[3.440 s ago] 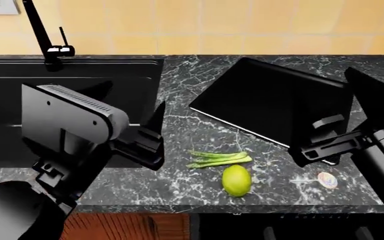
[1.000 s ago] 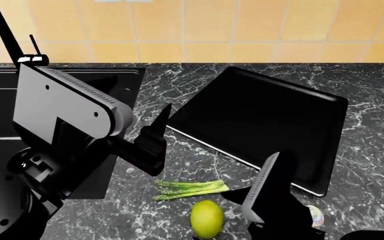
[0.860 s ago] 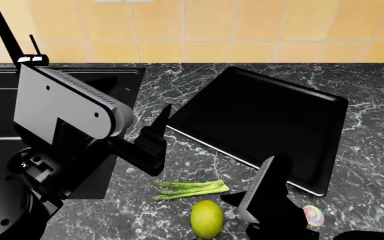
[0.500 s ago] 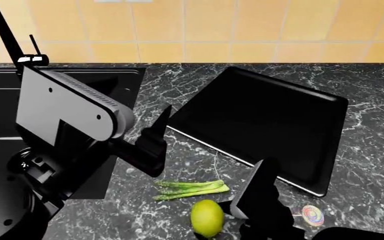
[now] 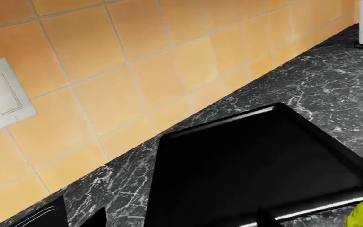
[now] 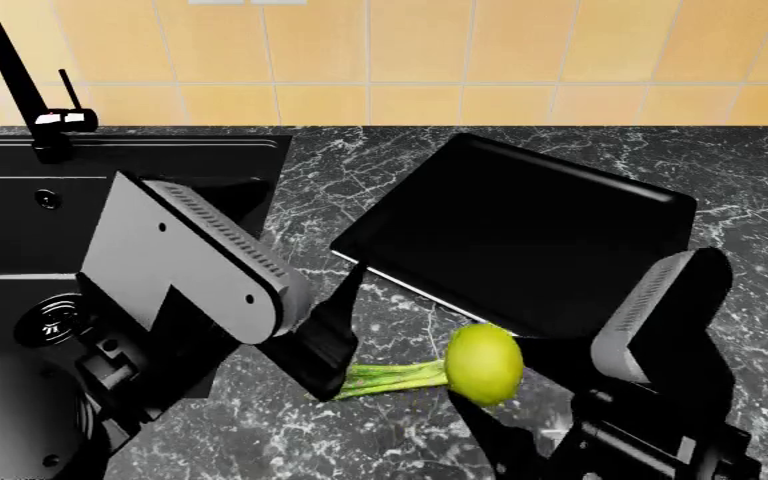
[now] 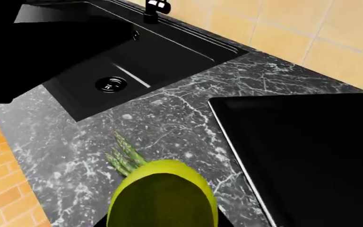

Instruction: Pick up the fruits and vegetables and place them in the sink. Turn on the sink faucet to wash them. Then turn the sink off and put them in the tray.

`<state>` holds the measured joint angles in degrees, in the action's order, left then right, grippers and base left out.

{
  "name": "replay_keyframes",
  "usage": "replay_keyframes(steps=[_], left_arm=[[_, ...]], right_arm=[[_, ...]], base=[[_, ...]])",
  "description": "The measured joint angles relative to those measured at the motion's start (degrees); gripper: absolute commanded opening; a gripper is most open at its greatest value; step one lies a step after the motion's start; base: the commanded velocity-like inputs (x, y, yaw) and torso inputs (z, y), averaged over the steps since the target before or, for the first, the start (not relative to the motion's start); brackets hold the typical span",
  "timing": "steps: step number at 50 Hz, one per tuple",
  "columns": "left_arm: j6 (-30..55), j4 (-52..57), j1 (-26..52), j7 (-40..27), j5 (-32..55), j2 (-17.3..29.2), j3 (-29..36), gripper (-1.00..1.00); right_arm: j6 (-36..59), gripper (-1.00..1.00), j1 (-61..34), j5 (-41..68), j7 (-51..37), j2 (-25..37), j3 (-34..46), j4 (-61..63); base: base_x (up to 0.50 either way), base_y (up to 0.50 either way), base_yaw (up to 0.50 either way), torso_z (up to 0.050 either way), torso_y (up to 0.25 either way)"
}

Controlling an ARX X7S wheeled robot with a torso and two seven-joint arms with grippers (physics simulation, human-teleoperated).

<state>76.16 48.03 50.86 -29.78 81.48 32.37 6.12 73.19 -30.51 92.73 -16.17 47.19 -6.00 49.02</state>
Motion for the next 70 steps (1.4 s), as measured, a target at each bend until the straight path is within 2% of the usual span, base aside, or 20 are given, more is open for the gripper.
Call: replay_keyframes(steps=[11,22,34,48,70], left_arm=[[2.8,-2.0,5.1,6.6,0.3,1.0,5.1,1.0],[5.1,-5.8,9.5,12.7,1.8,-0.8,11.5,1.0],[6.3,-10.9,12.3,17.2,2.8,-3.2,17.1,1.0],[5.8,-12.3,12.8,23.5,-4.4,-4.0,25.8,1.0],[0.1,-16.1,10.2,28.7,-13.2,-3.6,32.5,1.0]], right_arm=[[-5.2,-1.0,0.9,7.3,-7.4,6.2,-10.1,-1.9],[-9.3,-1.0,-1.1,10.0,-13.6,9.2,-14.1,-4.3],[-11.2,-1.0,-3.4,10.2,-16.5,10.0,-13.8,-5.2],[-12.1,-1.0,-6.0,9.7,-18.1,10.0,-11.4,-6.0],[-12.0,-1.0,-6.6,6.9,-17.8,9.0,-9.4,-6.3]], base=[[0.0,0.0,0.0,0.0,0.0],[0.0,0.0,0.0,0.0,0.0],[0.0,0.0,0.0,0.0,0.0],[0.0,0.0,0.0,0.0,0.0],[0.0,0.0,0.0,0.0,0.0]])
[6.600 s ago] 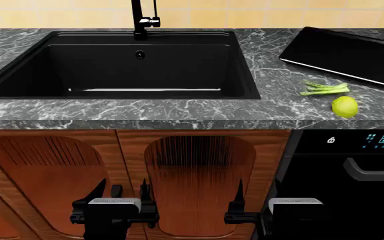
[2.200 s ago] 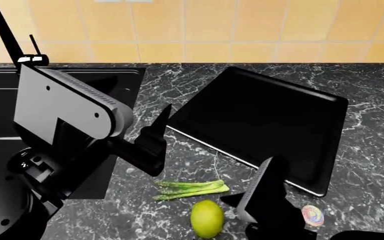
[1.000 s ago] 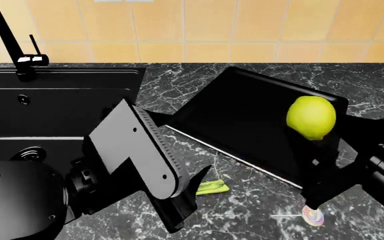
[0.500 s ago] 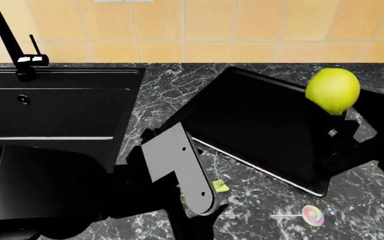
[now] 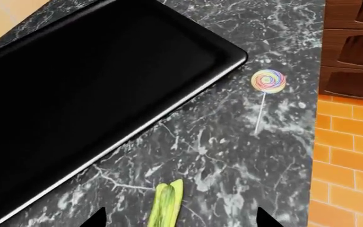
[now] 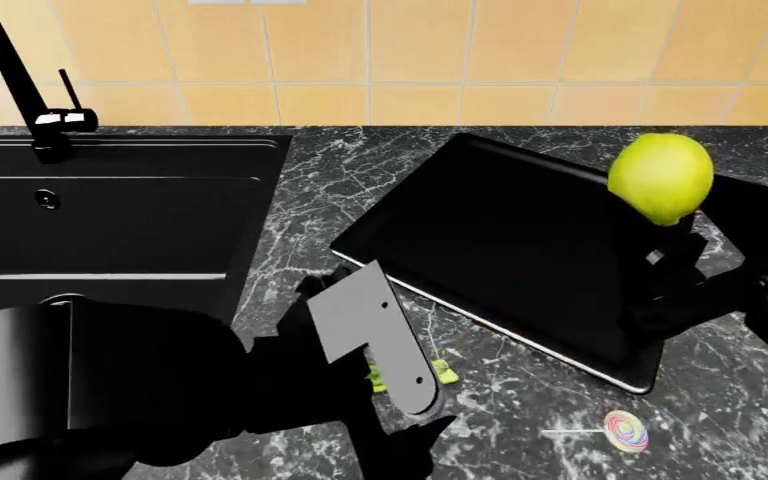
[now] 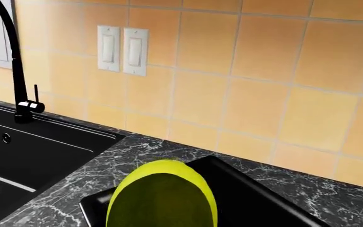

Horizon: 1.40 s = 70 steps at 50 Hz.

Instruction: Pick up the fruits and vegetables and place them in the sink. Turn on the sink faucet to wash them. Then turn the sink off and put them in the tray.

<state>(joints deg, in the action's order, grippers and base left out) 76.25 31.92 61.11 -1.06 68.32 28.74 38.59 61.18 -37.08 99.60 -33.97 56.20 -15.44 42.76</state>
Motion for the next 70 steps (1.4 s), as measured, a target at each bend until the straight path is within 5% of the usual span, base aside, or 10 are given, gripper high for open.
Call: replay_keyframes(steps=[48,49,70], left_arm=[[-11.6,-8.8,-4.6,8.9,-12.9,2.7,9.5,1.0],[-11.8,-9.0,-4.6,9.1,-13.0,2.7,9.5,-1.0],[-10.5,-4.9,-4.8,3.3,-11.9,3.2,8.4,-1.0]], right_arm=[[0.5,-1.0,2.1,-3.5,1.0,0.4,0.4,0.2],[0.5,-1.0,2.3,-3.7,1.1,0.4,0.4,0.2],[0.2,-1.0,3.8,-5.7,2.0,0.2,-0.1,0.4]], base=[[0.0,0.0,0.0,0.0,0.0],[0.0,0.0,0.0,0.0,0.0],[0.0,0.0,0.0,0.0,0.0]])
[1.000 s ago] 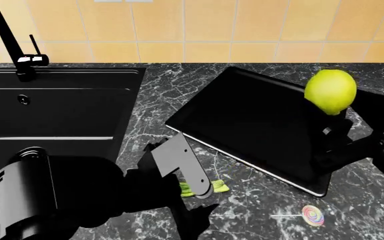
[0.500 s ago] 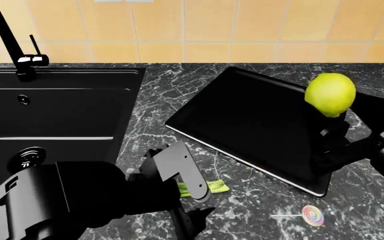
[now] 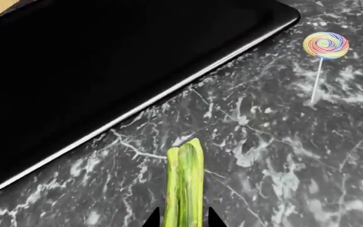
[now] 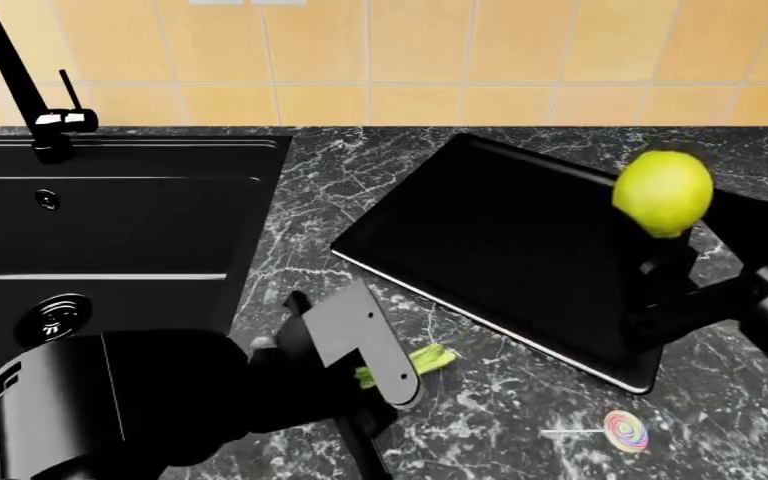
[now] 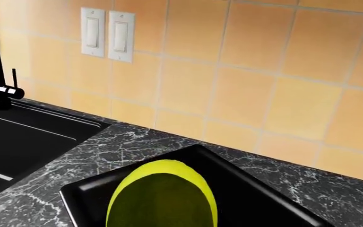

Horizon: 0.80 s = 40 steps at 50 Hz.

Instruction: Pick up the fruits and vegetables and place them in the sink. Turn on the sink faucet to wash them. Then turn the sink off and put them in the tray.

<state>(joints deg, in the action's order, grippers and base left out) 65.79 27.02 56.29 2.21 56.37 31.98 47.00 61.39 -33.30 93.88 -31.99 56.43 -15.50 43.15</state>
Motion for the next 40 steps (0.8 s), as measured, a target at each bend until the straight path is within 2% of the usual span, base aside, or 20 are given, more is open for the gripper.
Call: replay_keyframes(steps=[15,24,30,35,40], left_arm=[[-0.3,13.5,2.0,-13.9,14.1,4.8,-14.1,-1.0],[-0.5,19.2,6.9,-30.4,23.2,5.3,-20.3,-1.0],[-0.9,21.1,9.2,-40.0,24.7,4.9,-22.6,-1.0],[-2.3,21.7,9.5,-43.1,24.7,4.9,-24.4,-1.0],[-3.5,20.3,8.7,-42.8,23.3,5.6,-25.6,-1.0]], right_arm=[[-1.1,-1.0,-0.9,2.8,-1.7,1.2,-0.7,1.1],[-1.6,-1.0,-2.6,2.8,-2.3,0.6,0.8,1.6],[-1.9,-1.0,-3.9,3.1,-2.8,0.4,1.7,1.8],[-2.3,-1.0,-5.1,3.5,-3.1,0.2,2.3,2.2],[-2.7,-1.0,-6.3,3.4,-3.1,-0.4,2.9,2.9]], base=[[0.0,0.0,0.0,0.0,0.0],[0.0,0.0,0.0,0.0,0.0],[0.0,0.0,0.0,0.0,0.0],[0.0,0.13,0.0,0.0,0.0],[0.0,0.44,0.0,0.0,0.0]])
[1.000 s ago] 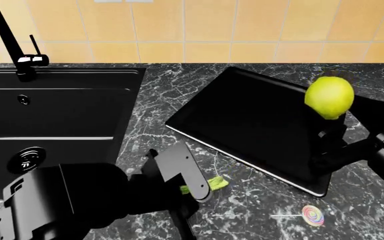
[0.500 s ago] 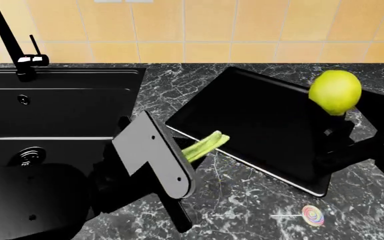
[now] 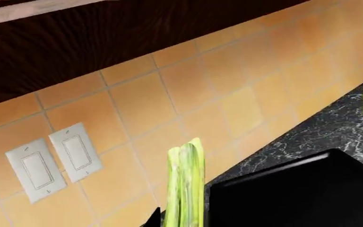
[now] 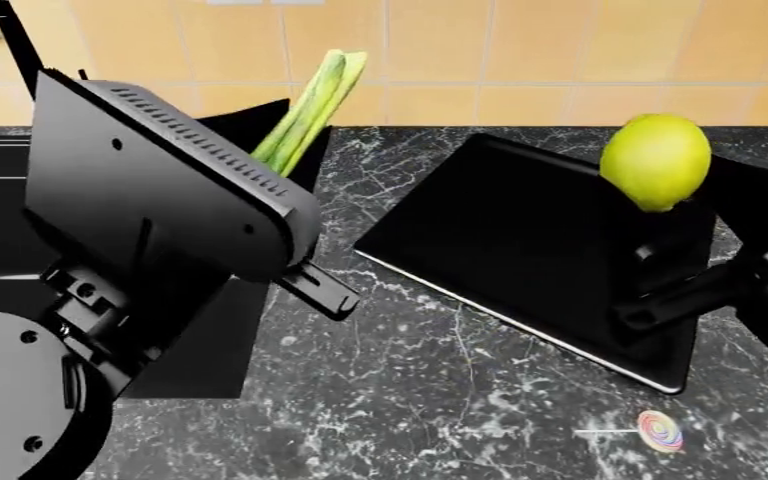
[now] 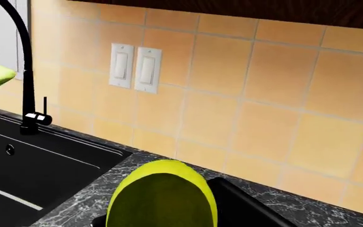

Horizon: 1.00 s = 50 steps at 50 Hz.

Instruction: Pick up the fruits and vegetables and place them in the sink. Turn on the sink faucet to wash them. Then turn the sink off and put them in the tray.

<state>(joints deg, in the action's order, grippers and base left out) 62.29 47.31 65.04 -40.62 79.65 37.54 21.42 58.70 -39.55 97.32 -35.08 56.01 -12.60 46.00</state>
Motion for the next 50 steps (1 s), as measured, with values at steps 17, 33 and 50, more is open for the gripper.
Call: replay_keyframes(steps=[17,33,50], left_arm=[[0.0,-2.5,-2.4,4.7,2.8,5.3,-1.1,-1.0],[-2.0,-1.5,-4.7,4.0,1.4,7.1,-2.4,-1.0],[-5.0,-0.4,-10.1,6.5,-3.7,8.3,-2.7,-1.0]], right_arm=[[-0.8,-1.0,-5.6,0.3,-0.8,-2.5,4.2,0.7],[-1.5,-1.0,-8.0,0.5,-1.7,-3.6,6.0,0.9],[-2.3,-1.0,-7.3,-0.2,-1.4,-4.1,5.6,1.7]], base=[[0.0,0.5,0.0,0.0,0.0],[0.0,0.5,0.0,0.0,0.0],[0.0,0.5,0.0,0.0,0.0]])
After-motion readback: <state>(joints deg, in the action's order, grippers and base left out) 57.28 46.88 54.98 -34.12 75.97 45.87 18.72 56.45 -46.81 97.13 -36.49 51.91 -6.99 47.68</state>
